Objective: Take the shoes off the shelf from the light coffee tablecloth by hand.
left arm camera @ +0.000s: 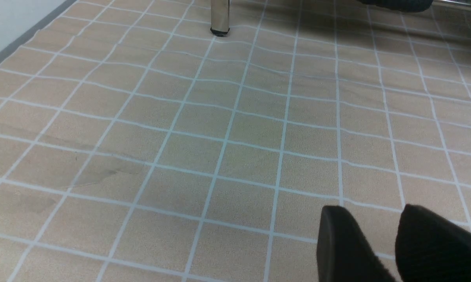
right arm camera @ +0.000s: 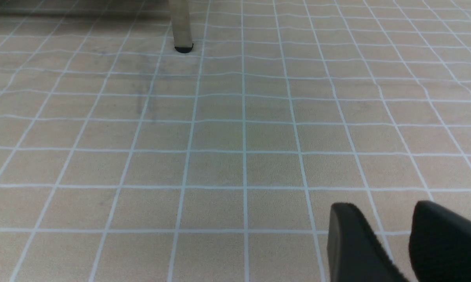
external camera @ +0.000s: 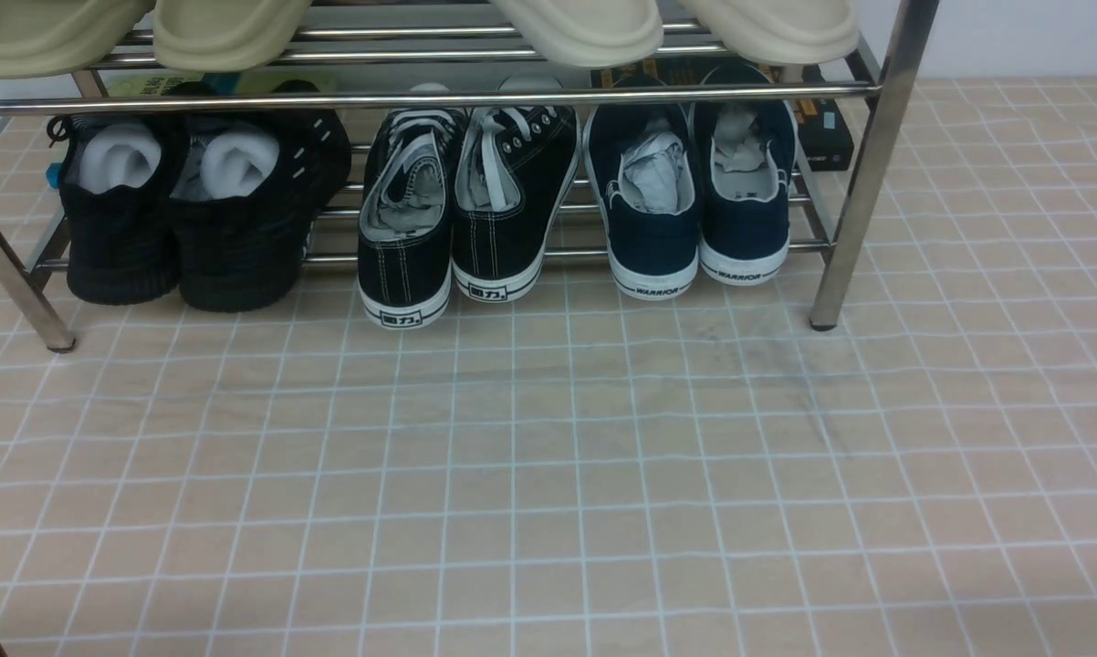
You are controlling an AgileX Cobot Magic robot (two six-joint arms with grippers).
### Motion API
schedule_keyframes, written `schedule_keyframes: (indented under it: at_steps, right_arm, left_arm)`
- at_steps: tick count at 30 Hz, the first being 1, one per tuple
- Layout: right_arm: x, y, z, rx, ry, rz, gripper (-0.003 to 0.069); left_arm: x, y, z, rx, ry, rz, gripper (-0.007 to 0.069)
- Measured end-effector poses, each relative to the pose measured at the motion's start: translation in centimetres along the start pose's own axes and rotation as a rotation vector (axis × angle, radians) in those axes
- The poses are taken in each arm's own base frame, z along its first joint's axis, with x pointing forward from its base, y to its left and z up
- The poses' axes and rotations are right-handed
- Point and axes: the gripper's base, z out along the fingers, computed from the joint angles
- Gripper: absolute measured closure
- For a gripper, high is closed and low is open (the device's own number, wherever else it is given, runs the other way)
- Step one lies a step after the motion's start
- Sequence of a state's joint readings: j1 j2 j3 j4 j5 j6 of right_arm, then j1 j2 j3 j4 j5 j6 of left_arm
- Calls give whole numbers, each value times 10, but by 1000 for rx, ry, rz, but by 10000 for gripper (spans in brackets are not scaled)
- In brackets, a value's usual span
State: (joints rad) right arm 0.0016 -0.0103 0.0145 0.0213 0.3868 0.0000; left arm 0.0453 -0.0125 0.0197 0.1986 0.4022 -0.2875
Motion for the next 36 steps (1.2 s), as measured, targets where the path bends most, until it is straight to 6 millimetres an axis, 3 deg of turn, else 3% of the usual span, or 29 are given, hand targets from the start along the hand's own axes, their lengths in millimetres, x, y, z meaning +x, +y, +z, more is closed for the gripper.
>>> schedule_keyframes:
  at_steps: [5,13,15,20,23,26,31,33,36]
  right_arm:
    - [-1,0,0,-4,-6,16,419]
    - [-2,15,0,-179,17,743,419]
    - [-4,18,-1,-217,28,869,419]
    - [-7,20,-2,-251,18,968,421]
    - [-13,20,-4,-262,-3,959,452]
    - [-37,20,-14,-288,-101,860,517]
    - [-104,18,-40,-273,-307,537,663]
    - [-127,19,-43,-270,-305,436,671]
    - [-154,27,-30,-300,-140,328,665]
  left_arm:
    - [0,0,0,0,0,0,383]
    - [0,0,0,0,0,0,383]
    - [0,0,0,0,0,0,383]
    - [0,0,0,0,0,0,383]
    - [0,0,0,0,0,0,383]
    - [0,0,0,0,0,0,383]
    - [0,0,0,0,0,0,383]
    - [0,0,0,0,0,0,383]
    - [0,0,0,0,0,0,383]
